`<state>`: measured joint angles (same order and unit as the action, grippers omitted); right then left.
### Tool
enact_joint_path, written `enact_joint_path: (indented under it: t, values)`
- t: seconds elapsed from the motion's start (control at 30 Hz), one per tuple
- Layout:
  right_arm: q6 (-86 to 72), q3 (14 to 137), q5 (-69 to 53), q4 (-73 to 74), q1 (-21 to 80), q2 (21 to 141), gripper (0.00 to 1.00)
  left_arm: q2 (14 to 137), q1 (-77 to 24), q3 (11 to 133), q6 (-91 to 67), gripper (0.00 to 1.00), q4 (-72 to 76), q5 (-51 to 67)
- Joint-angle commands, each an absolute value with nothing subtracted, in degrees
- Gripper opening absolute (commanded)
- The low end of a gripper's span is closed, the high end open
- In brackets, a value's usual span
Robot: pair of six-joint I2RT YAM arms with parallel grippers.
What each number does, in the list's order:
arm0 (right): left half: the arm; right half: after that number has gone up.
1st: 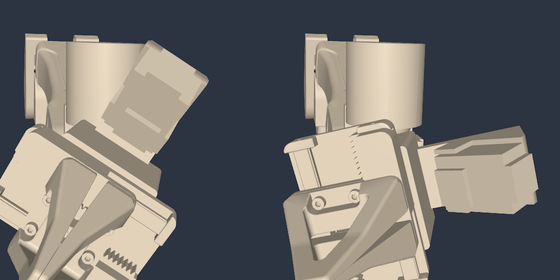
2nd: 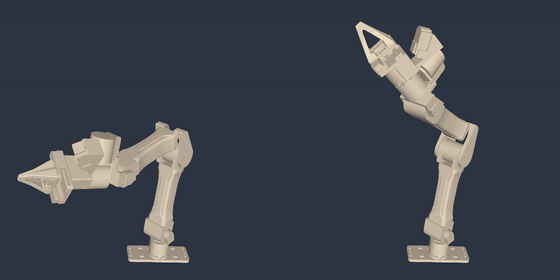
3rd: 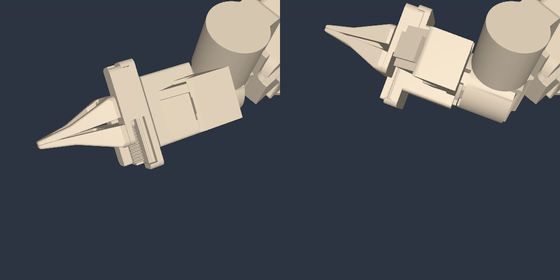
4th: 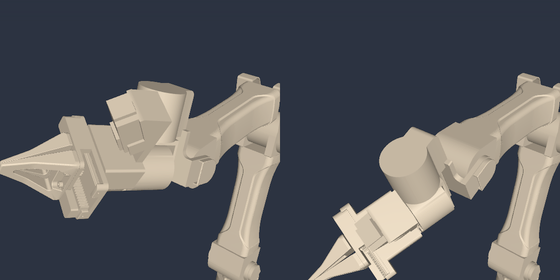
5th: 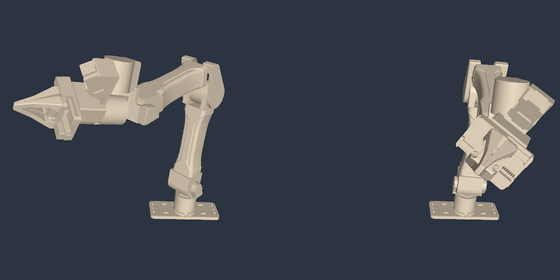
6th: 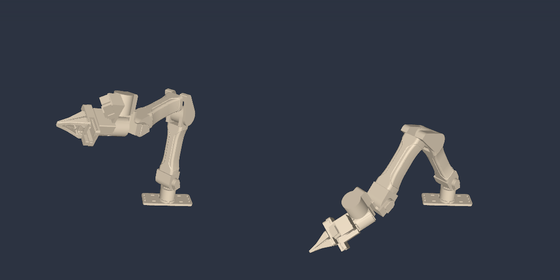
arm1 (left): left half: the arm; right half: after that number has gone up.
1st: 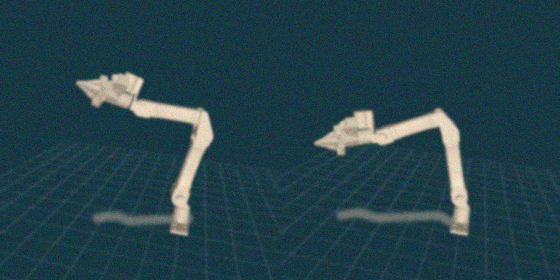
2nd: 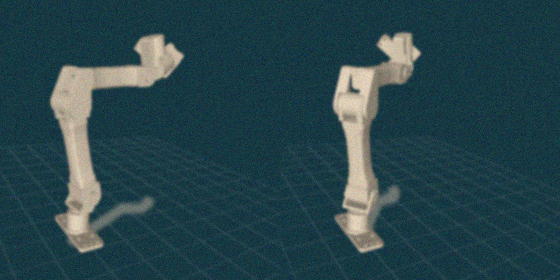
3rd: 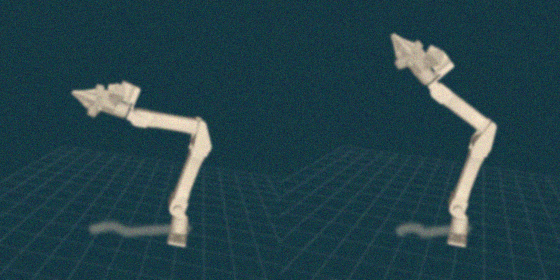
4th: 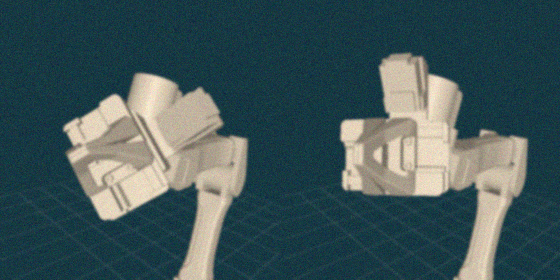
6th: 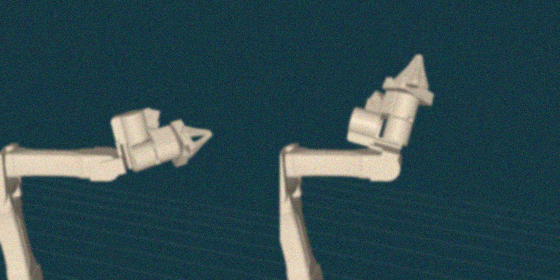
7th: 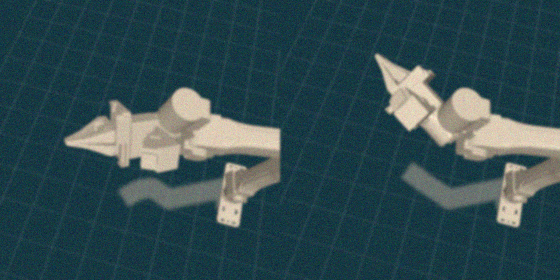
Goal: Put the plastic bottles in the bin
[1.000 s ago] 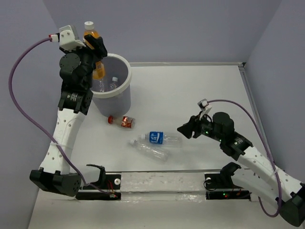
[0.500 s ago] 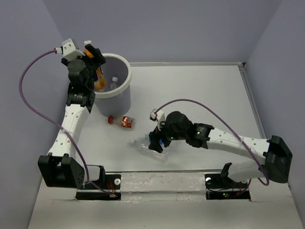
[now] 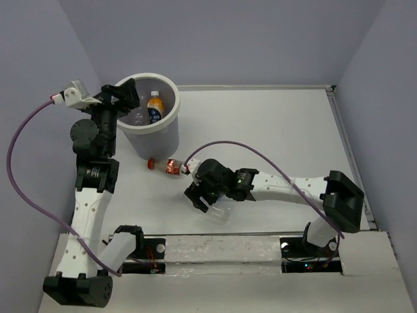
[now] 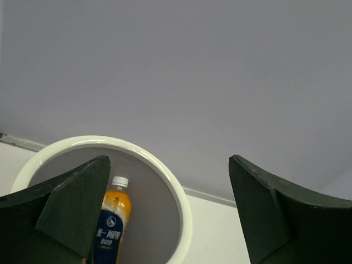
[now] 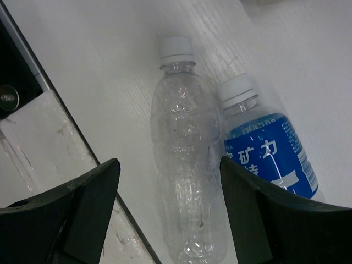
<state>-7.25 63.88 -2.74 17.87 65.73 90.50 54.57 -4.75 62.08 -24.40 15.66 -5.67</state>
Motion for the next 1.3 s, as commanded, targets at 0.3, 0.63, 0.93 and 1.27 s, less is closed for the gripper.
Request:
enact_joint_path:
  t: [0.3,0.63,0.93,1.27]
  values:
    - [-7.2,72.94,2.02,22.32,70.75,102.39,0.77,34.03,-4.31,52.21,-23.64,0.99,6.07,23.71]
    - [-7.73,81.73,5.71,24.96,72.95,111.97,0.8,32.7,-5.09,52.38,-28.47,0.99,1.94,37.27]
    - [-12.74,85.17,11.51,22.07,72.95,109.53,0.5,31.29,-8.52,63.61,-26.37,0.99,-8.96,26.38]
    - [-10.2,89.45,18.45,6.35,68.21,94.22,0.45,24.7,-13.88,70.23,-25.84,0.99,-11.87,5.38]
